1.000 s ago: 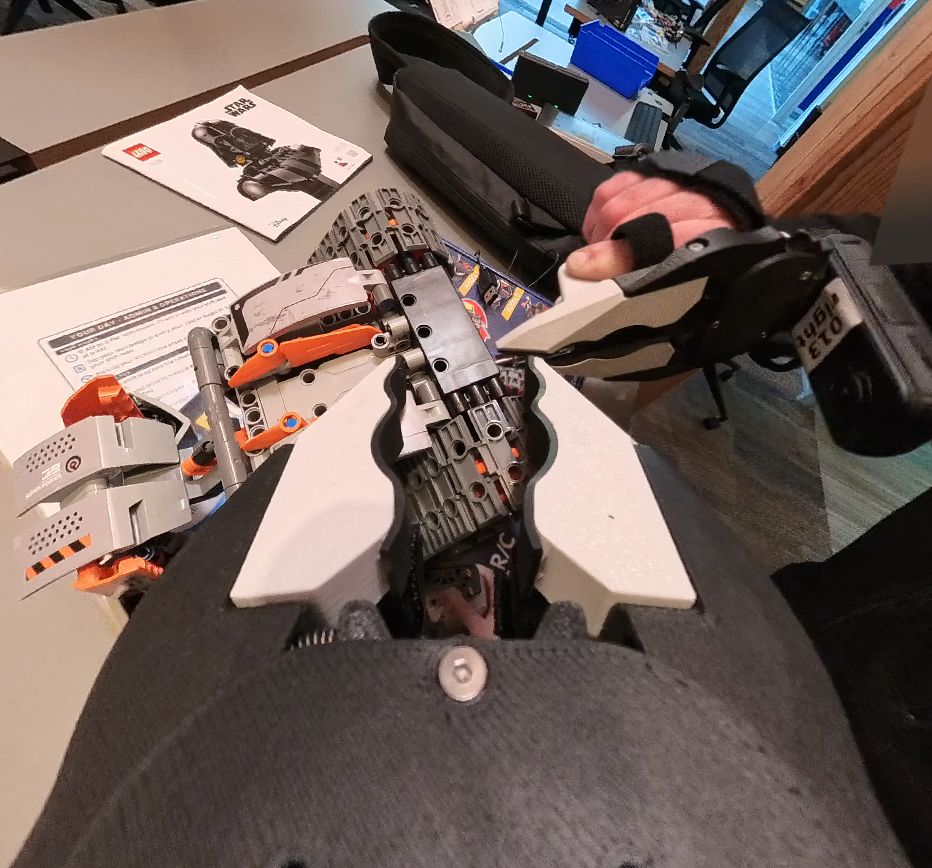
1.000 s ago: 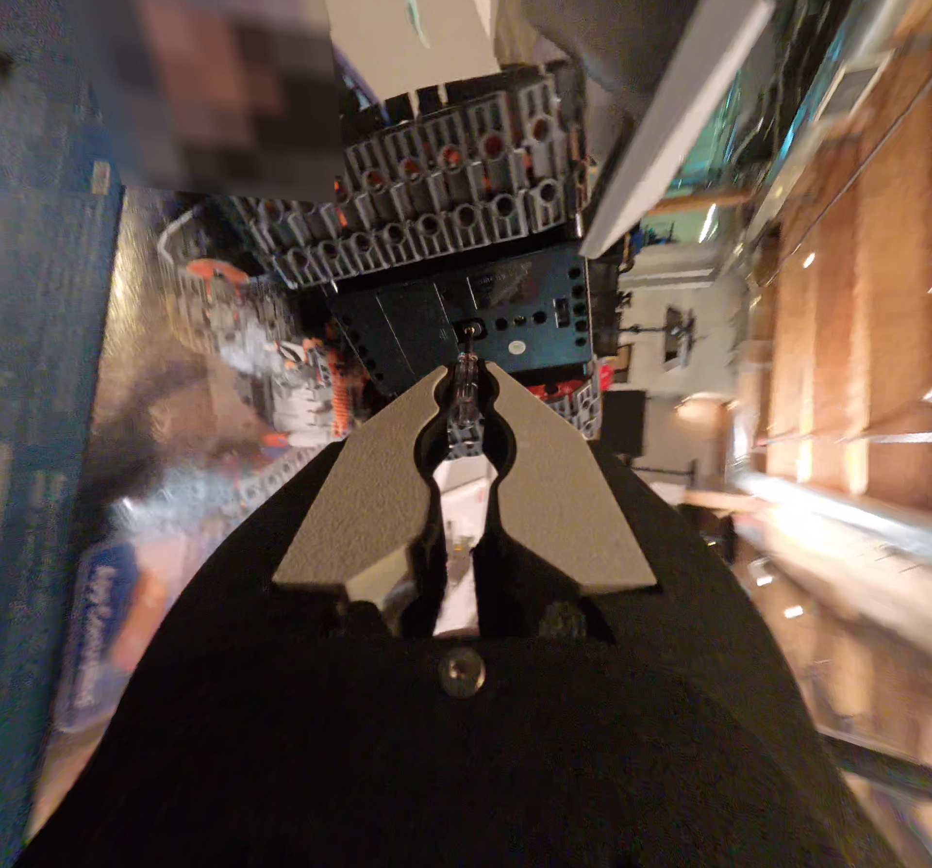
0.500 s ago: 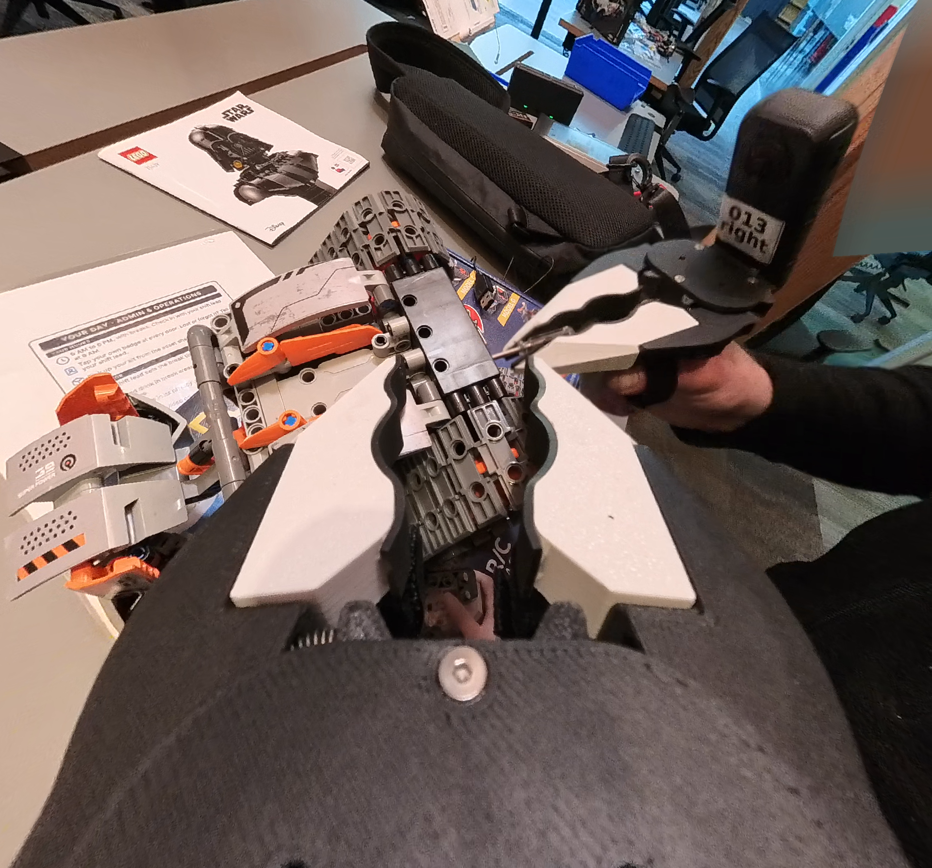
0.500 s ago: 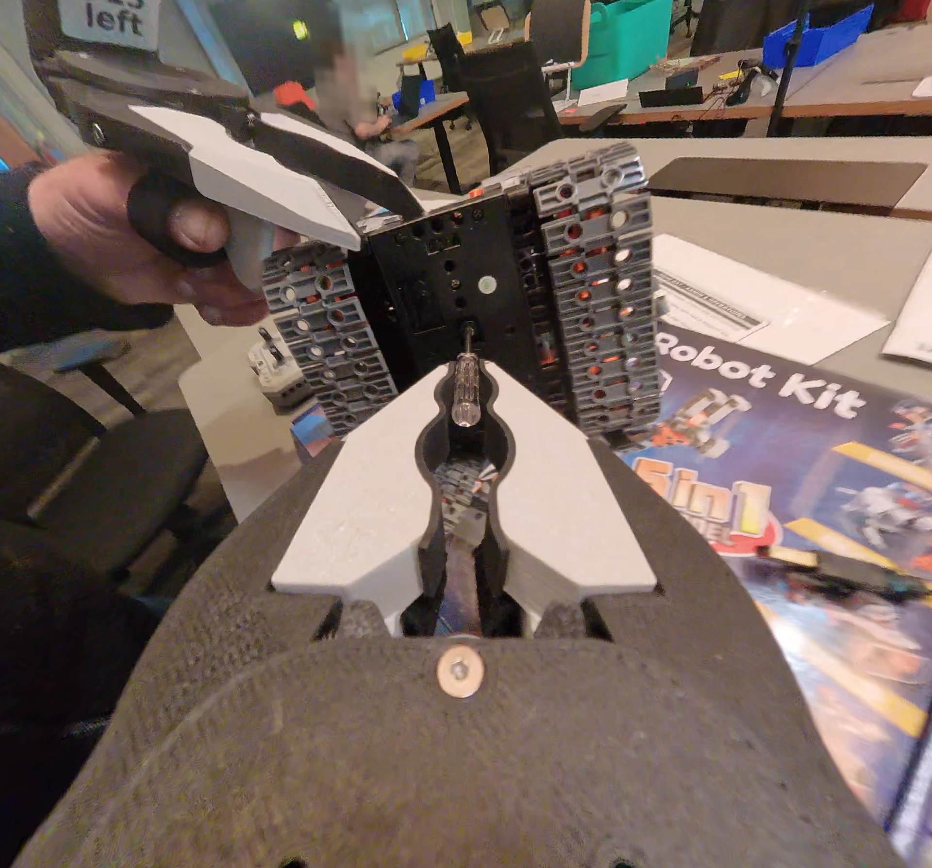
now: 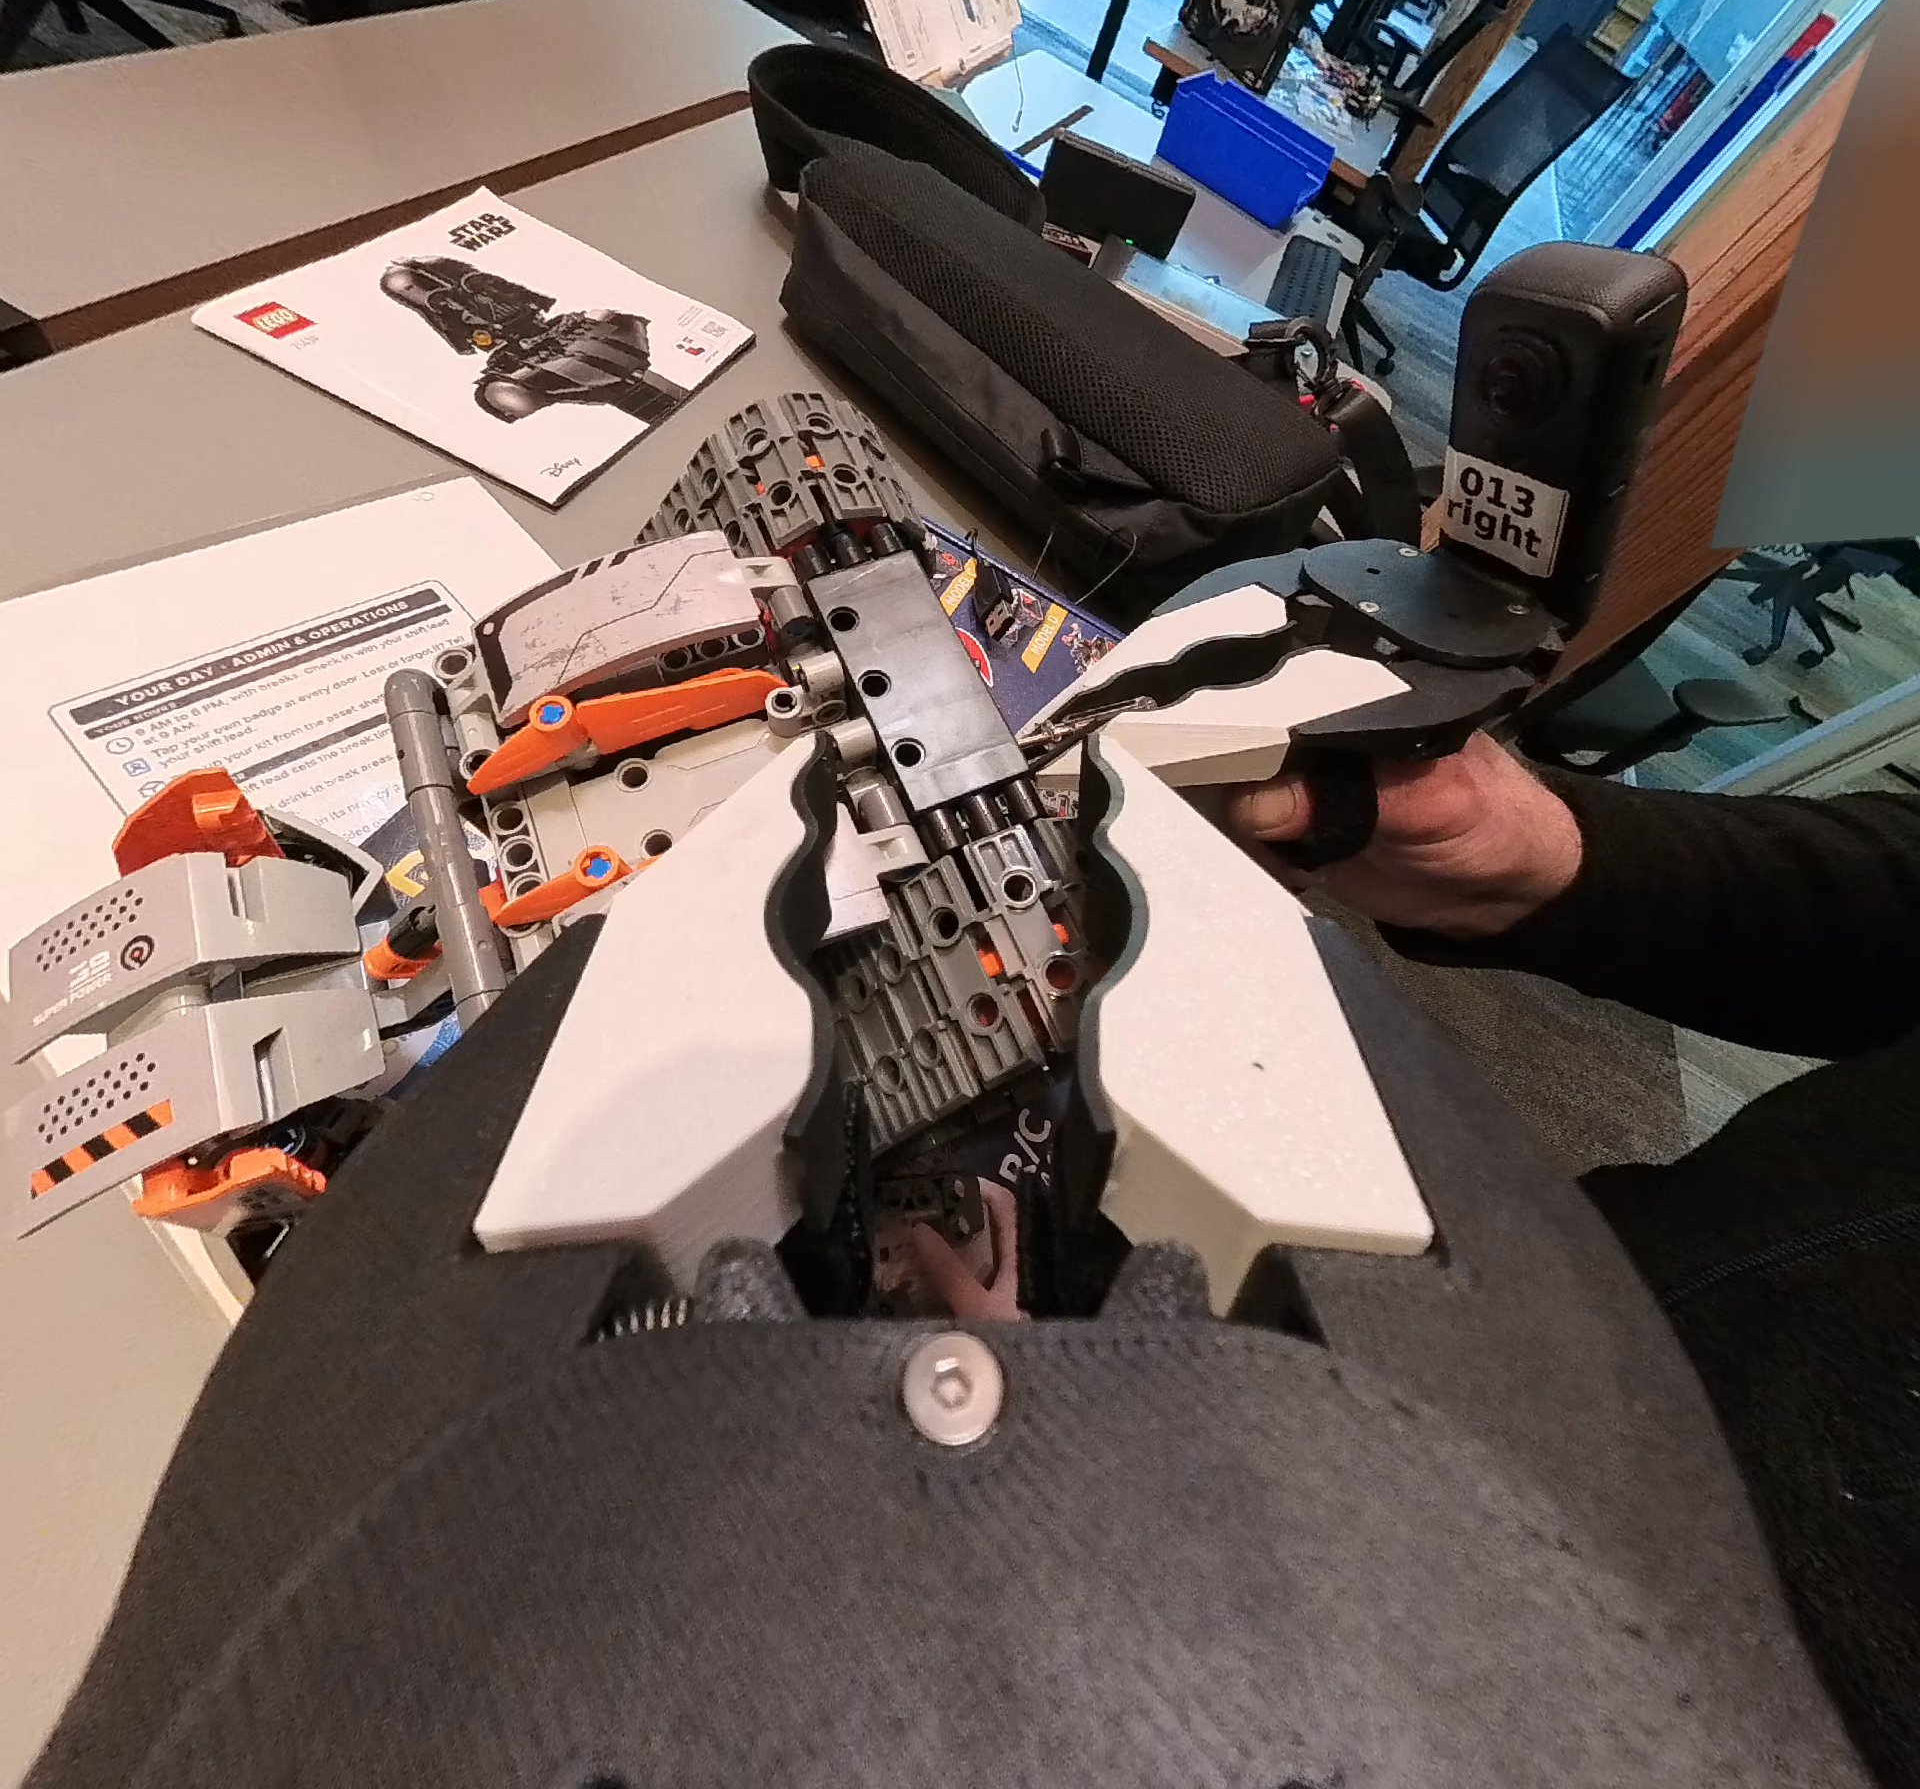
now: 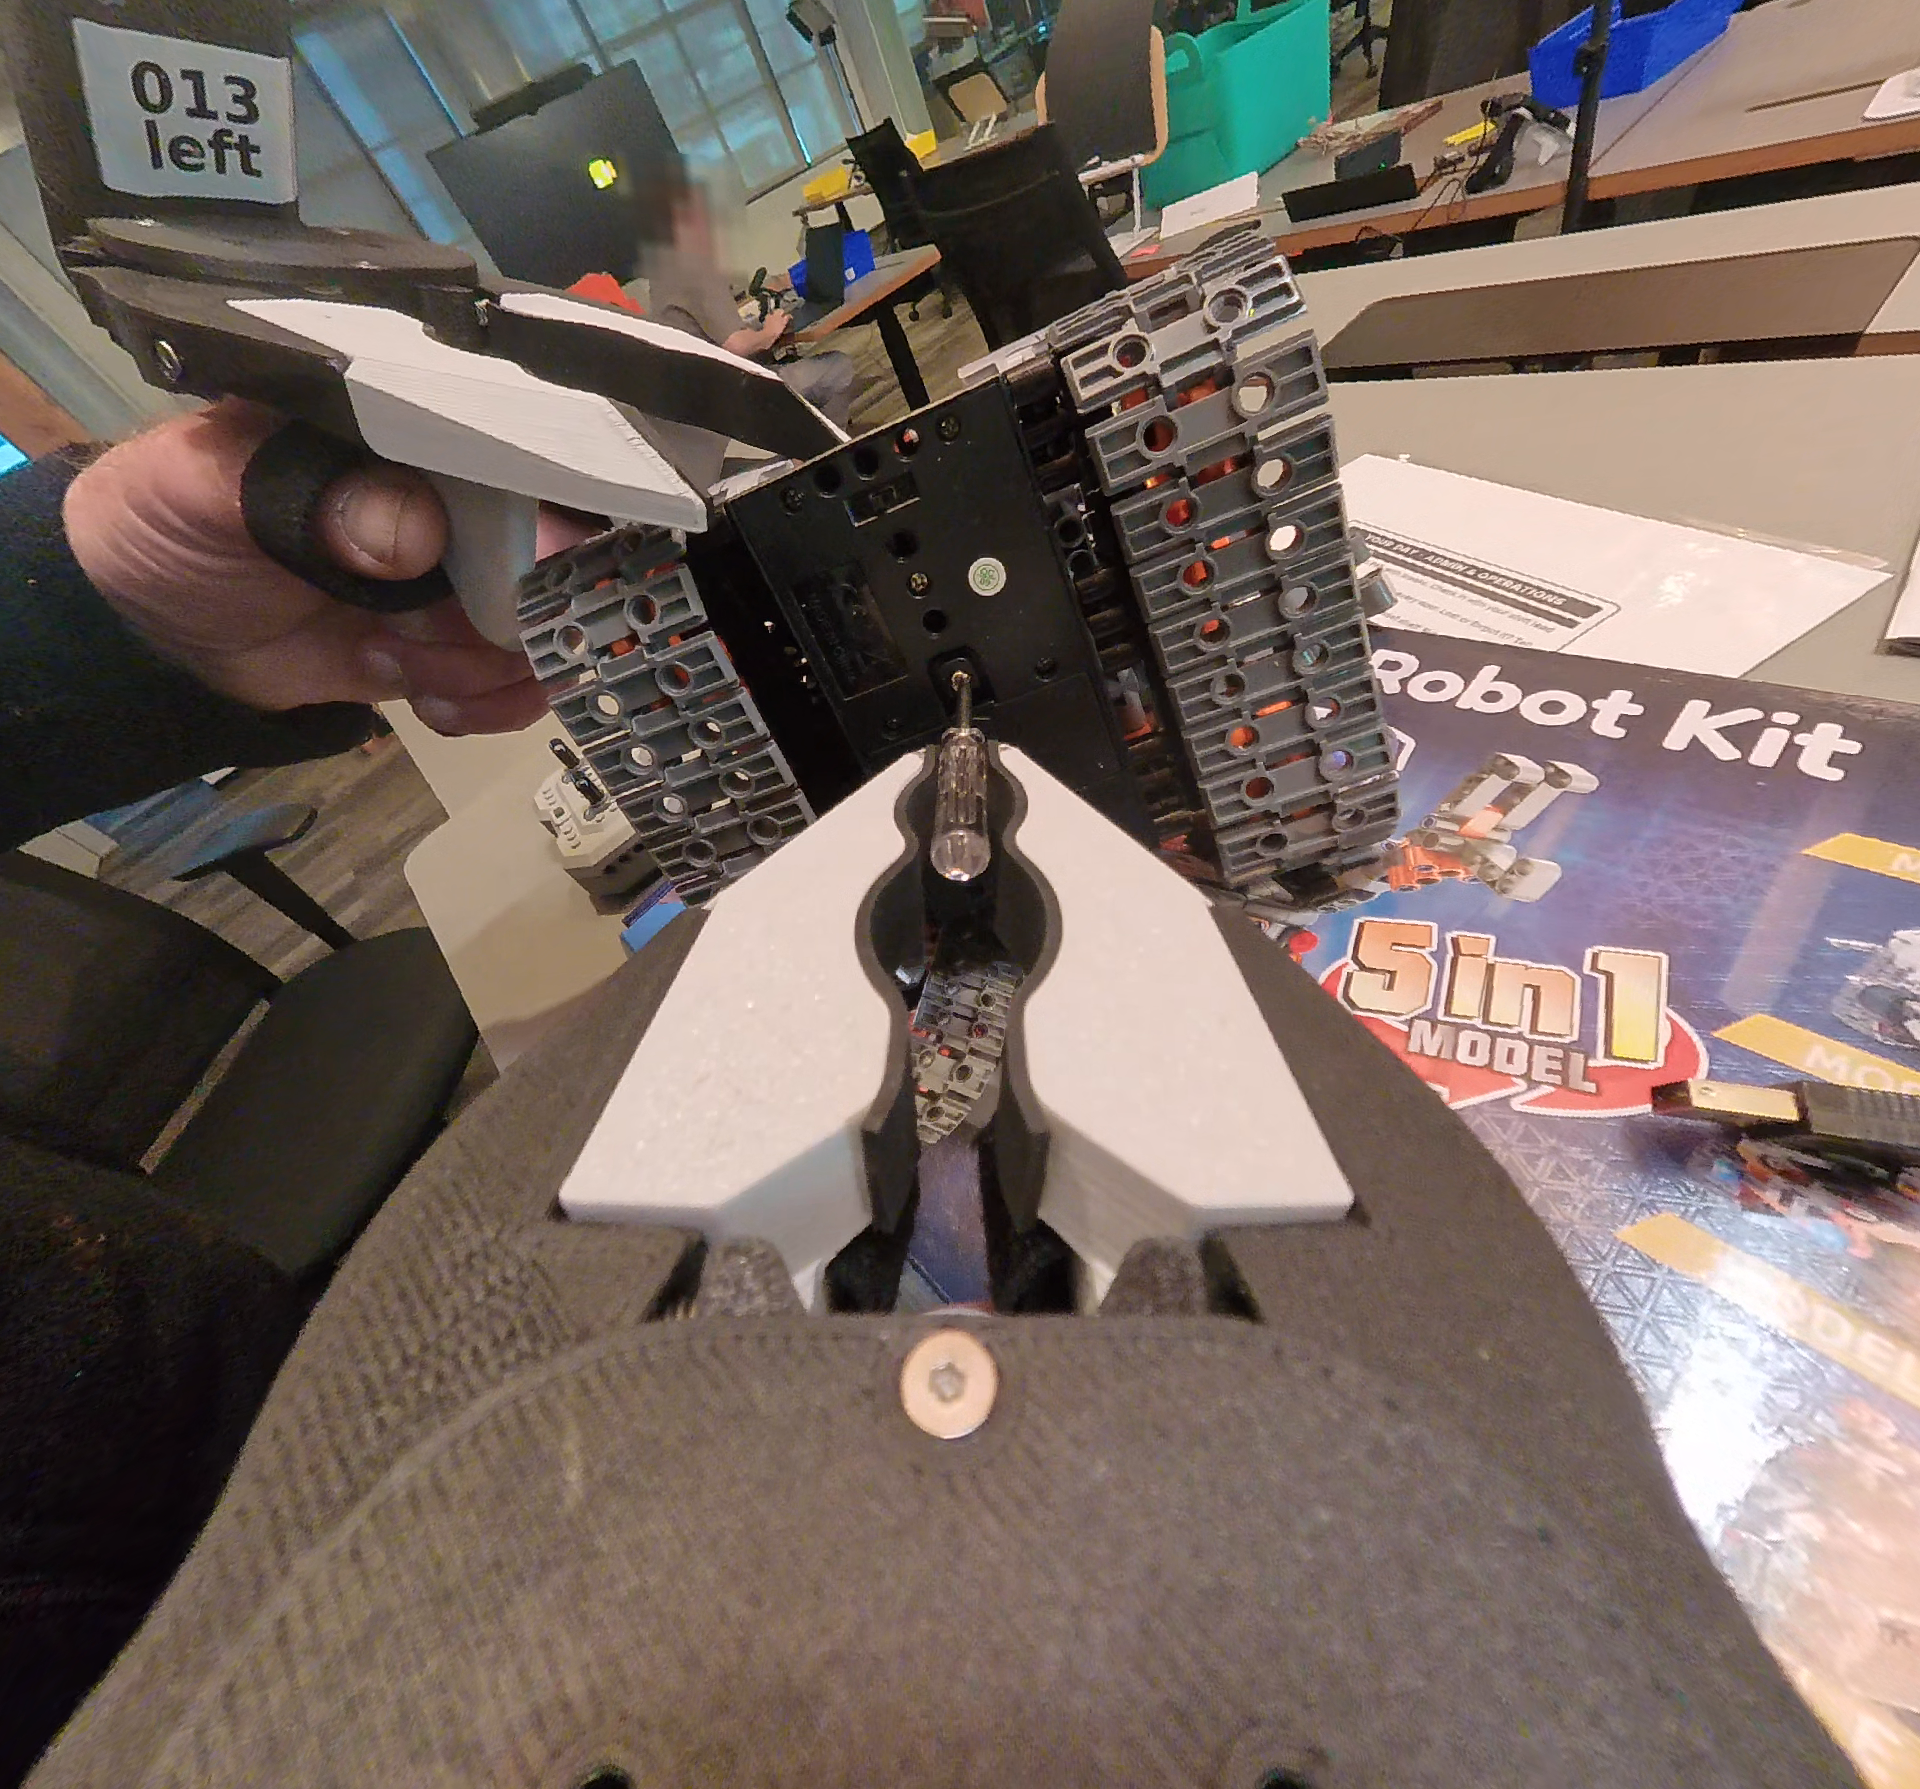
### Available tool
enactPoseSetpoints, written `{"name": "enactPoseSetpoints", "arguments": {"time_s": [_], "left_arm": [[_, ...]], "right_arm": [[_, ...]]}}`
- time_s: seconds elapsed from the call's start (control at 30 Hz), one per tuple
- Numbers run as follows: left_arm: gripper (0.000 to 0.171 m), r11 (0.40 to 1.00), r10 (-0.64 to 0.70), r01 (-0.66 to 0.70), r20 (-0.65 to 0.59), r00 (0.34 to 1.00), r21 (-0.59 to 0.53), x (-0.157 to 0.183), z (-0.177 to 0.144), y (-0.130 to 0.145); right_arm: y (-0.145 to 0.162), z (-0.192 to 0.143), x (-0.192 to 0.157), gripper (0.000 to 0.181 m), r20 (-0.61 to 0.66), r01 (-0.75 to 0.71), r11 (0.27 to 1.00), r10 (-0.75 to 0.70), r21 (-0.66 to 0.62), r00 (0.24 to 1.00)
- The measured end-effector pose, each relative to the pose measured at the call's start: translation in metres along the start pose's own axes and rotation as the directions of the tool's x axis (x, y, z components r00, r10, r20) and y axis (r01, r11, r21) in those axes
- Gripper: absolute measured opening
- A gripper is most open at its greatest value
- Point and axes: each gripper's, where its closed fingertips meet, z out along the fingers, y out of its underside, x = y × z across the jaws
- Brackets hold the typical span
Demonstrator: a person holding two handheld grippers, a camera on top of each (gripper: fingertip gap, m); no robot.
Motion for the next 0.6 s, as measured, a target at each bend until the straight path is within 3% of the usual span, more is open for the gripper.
{"name": "enactPoseSetpoints", "arguments": {"time_s": [0.47,0.6], "left_arm": [[0.044,1.0,0.001,-0.001,0.001,1.0,-0.002,0.0001,0.0005,0.0001],[0.044,1.0,0.0,0.0,0.001,1.0,-0.003,-0.0001,0.0006,0.0]], "right_arm": [[0.0011,0.0012,-0.0002,0.004,-0.01,-0.006,1.0,0.006,-0.003,1.0],[0.0011,0.0017,-0.0014,0.003,0.005,-0.149,0.989,0.149,-0.013,0.989]]}}
